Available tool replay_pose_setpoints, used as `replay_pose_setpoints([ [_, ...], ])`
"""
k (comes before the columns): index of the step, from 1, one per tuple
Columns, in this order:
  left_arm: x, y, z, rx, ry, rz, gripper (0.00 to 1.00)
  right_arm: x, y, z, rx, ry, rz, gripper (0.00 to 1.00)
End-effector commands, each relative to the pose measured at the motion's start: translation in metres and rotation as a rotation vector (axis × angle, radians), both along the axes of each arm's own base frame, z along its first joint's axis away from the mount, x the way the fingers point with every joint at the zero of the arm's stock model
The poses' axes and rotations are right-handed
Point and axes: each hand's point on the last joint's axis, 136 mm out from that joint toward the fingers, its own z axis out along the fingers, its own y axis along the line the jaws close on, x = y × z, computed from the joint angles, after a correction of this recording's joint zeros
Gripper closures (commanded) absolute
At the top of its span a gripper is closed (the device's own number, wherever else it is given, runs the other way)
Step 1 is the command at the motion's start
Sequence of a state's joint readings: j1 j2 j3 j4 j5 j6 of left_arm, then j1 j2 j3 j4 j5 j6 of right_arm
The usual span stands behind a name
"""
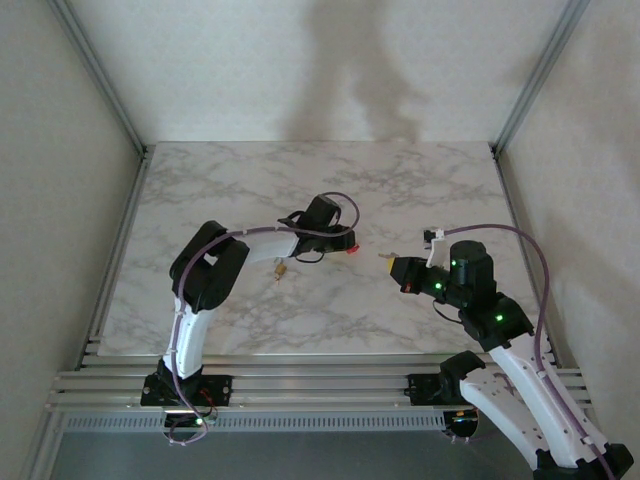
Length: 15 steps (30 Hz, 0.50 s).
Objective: Lock with the key
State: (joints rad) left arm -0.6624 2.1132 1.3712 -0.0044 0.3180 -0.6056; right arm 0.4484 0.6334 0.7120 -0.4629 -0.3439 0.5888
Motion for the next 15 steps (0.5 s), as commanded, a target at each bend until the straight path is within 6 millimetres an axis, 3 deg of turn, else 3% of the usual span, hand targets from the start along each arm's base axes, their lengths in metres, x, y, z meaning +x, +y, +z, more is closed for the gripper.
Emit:
replay_pose_setpoints([
  [1,0.009,0.006,-0.006,0.037,-0.001,0.008,0.58,0.001,0.002,-0.003,0.014,0.007,0.010,1.00],
  [10,0.022,0.012,-0.001,0.054,-0.010,0.022,0.58,0.001,0.004,-0.006,0.024,0.021,0.016,1.00],
  [15,0.027,0.018,0.013,0.051,-0.036,0.036,0.52,0.004,0.006,-0.013,0.022,0.041,0.013,1.00],
])
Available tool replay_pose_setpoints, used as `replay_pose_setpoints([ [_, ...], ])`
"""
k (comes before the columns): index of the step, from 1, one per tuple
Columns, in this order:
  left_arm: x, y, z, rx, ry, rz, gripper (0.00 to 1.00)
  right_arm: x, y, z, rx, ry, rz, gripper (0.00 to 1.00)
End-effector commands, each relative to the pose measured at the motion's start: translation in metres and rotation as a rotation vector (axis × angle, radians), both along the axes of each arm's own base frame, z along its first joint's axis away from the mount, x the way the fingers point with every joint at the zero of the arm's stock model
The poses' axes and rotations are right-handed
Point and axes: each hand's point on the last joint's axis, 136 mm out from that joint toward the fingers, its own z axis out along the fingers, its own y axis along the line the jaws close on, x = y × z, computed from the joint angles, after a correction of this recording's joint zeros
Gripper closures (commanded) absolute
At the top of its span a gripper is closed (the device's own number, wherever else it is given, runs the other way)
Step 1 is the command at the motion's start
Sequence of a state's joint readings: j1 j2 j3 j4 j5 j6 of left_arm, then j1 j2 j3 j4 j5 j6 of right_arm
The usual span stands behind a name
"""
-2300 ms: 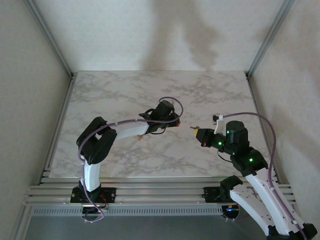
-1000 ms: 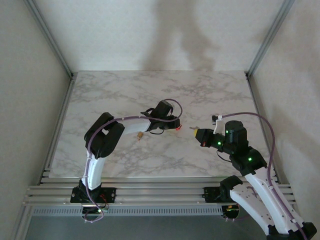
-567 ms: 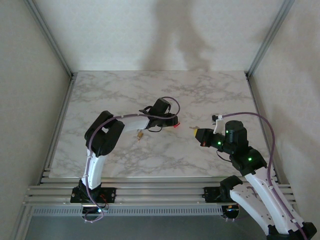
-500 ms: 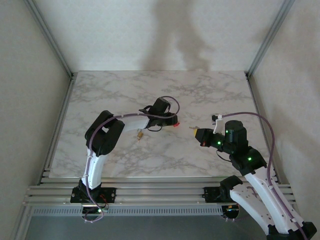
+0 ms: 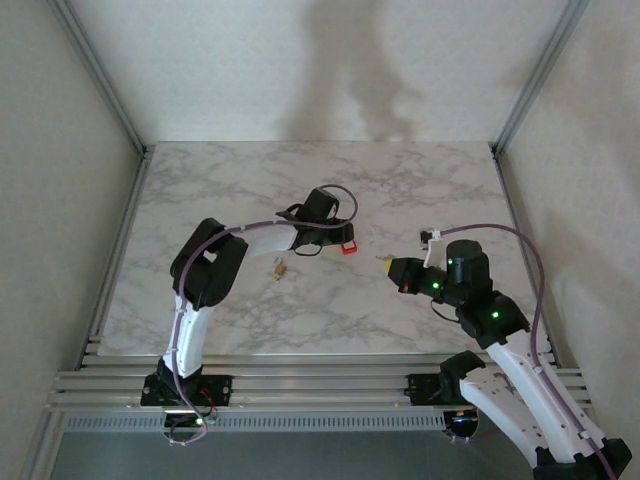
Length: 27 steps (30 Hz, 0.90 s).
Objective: Lock with the key
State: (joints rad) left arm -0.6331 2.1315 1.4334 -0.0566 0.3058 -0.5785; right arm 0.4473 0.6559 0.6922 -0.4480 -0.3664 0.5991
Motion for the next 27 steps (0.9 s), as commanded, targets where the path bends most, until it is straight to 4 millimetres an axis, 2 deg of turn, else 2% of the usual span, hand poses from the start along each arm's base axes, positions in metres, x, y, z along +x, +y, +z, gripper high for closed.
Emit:
replay_pose_setpoints([
  [1,0.009,0.010,0.011,0.030,-0.030,0.018,0.52,0.004,0.003,-0.005,0.017,0.009,-0.001,1.00],
  [4,0.009,0.012,0.024,0.032,-0.048,0.024,0.51,0.007,0.004,-0.011,0.012,0.024,-0.006,1.00],
  [6,0.007,0.016,0.044,0.020,-0.078,0.032,0.48,0.010,0.004,-0.018,0.004,0.038,-0.013,1.00],
  [10,-0.002,0.038,0.105,-0.007,-0.224,0.080,0.33,0.015,0.002,-0.027,-0.021,0.049,-0.032,1.00],
  [11,-0.006,0.045,0.122,-0.016,-0.270,0.096,0.32,0.017,0.001,-0.029,-0.026,0.051,-0.039,1.00],
  [14,-0.022,0.070,0.160,-0.007,-0.395,0.151,0.24,0.020,0.003,-0.032,-0.017,0.058,-0.046,1.00],
  [16,-0.037,0.086,0.178,0.000,-0.465,0.185,0.17,0.023,0.003,-0.035,-0.015,0.067,-0.055,1.00],
  [20,-0.070,0.116,0.195,0.023,-0.575,0.259,0.01,0.034,-0.003,-0.040,-0.044,0.074,-0.112,1.00],
  [24,-0.090,0.147,0.193,0.019,-0.631,0.357,0.00,0.048,-0.010,-0.047,-0.068,0.084,-0.188,1.00],
  [27,-0.101,0.169,0.183,0.007,-0.666,0.425,0.01,0.059,-0.010,-0.052,-0.069,0.088,-0.221,1.00],
])
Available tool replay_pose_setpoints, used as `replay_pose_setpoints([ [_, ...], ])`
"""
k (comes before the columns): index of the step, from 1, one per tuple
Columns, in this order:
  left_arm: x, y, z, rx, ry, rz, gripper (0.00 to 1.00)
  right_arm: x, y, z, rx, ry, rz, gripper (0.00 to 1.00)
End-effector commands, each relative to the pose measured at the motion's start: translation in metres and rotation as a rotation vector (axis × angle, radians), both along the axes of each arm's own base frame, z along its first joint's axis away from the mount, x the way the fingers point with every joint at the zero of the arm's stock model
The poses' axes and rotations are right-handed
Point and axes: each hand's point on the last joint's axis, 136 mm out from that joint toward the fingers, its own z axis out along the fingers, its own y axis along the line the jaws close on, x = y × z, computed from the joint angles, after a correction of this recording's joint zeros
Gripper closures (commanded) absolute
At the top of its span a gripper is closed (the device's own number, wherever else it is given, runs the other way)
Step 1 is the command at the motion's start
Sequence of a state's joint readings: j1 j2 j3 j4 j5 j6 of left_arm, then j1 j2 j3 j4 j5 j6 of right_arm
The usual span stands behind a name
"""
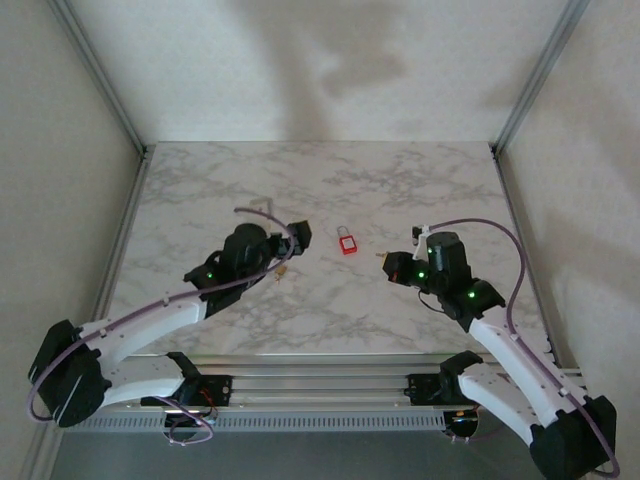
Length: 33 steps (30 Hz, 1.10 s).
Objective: Lock with the key
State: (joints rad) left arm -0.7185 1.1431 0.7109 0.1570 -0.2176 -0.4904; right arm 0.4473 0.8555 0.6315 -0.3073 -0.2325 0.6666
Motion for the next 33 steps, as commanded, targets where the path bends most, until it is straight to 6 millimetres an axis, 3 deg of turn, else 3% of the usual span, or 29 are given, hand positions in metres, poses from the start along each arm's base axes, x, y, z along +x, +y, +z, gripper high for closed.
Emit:
replay_pose_setpoints([
  [1,-0.003,0.031,0.003,-0.027,-0.091,0.134,0.01,0.021,-0.006,-0.001,-0.003,-0.026,-0.087,1.00],
  [15,-0.033,0.093,-0.018,-0.089,-0.210,0.319,0.00,0.069,-0.006,-0.037,0.024,0.047,-0.227,1.00],
  [20,-0.036,0.100,-0.024,-0.121,-0.198,0.348,0.00,0.083,-0.009,-0.050,0.036,0.060,-0.277,1.00],
  [33,-0.034,0.101,-0.029,-0.086,-0.181,0.367,0.00,0.113,0.008,-0.092,0.110,0.124,-0.285,1.00],
])
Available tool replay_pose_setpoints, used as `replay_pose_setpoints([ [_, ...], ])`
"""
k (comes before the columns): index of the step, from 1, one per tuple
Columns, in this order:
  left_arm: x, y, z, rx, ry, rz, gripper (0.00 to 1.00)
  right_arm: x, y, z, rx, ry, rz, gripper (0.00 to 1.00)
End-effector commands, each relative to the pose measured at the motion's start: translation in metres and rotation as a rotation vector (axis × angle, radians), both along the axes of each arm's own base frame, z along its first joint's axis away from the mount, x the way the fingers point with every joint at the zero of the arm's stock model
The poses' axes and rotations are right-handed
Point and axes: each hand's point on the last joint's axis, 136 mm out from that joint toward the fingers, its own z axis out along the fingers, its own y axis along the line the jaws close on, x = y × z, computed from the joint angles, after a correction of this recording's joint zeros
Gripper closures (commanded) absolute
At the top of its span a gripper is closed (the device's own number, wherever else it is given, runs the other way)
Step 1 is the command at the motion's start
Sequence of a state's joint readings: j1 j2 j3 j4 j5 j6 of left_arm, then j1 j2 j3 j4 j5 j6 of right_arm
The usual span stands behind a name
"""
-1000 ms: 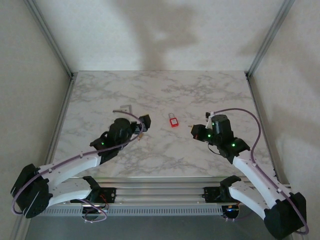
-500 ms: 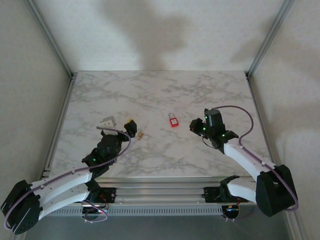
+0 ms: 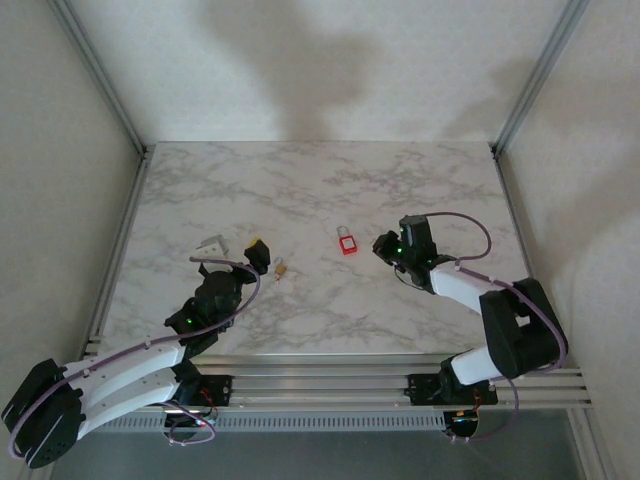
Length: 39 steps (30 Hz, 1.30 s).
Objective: Lock with the key
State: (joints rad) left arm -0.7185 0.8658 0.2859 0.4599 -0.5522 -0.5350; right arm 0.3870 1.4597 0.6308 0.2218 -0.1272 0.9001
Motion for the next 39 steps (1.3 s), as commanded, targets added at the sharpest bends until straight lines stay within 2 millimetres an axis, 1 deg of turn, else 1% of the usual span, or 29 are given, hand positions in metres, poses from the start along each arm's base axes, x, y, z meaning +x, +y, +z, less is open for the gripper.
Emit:
replay_pose_setpoints([
  [1,0.000,0.006,0.006,-0.015,-0.016,0.035,0.01,0.012,0.005,0.004,0.054,-0.043,-0.010,1.00],
  [5,-0.002,0.006,0.007,-0.021,-0.026,0.033,0.00,0.019,0.010,-0.003,0.089,-0.036,-0.020,1.00],
  [11,-0.003,0.009,0.007,-0.020,-0.032,0.043,0.01,0.028,0.021,-0.023,0.150,0.007,-0.026,1.00],
  [18,-0.003,0.011,0.007,-0.020,-0.034,0.049,0.00,0.036,0.020,-0.038,0.148,0.021,-0.057,1.00],
  [24,-0.003,0.010,0.006,-0.021,-0.033,0.048,0.00,0.040,0.029,-0.055,0.183,0.053,-0.049,1.00],
  [27,-0.003,0.011,0.006,-0.021,-0.033,0.050,0.00,0.043,0.031,-0.060,0.190,0.057,-0.050,1.00],
  [32,-0.003,0.010,0.005,-0.020,-0.032,0.049,0.01,0.042,0.033,-0.063,0.189,0.064,-0.047,0.92],
  [36,-0.002,0.010,0.005,-0.019,-0.031,0.048,0.00,0.037,0.034,-0.068,0.189,0.080,-0.046,0.83],
  [39,-0.002,0.010,0.005,-0.020,-0.032,0.050,0.00,0.033,0.032,-0.074,0.180,0.098,-0.055,0.80],
])
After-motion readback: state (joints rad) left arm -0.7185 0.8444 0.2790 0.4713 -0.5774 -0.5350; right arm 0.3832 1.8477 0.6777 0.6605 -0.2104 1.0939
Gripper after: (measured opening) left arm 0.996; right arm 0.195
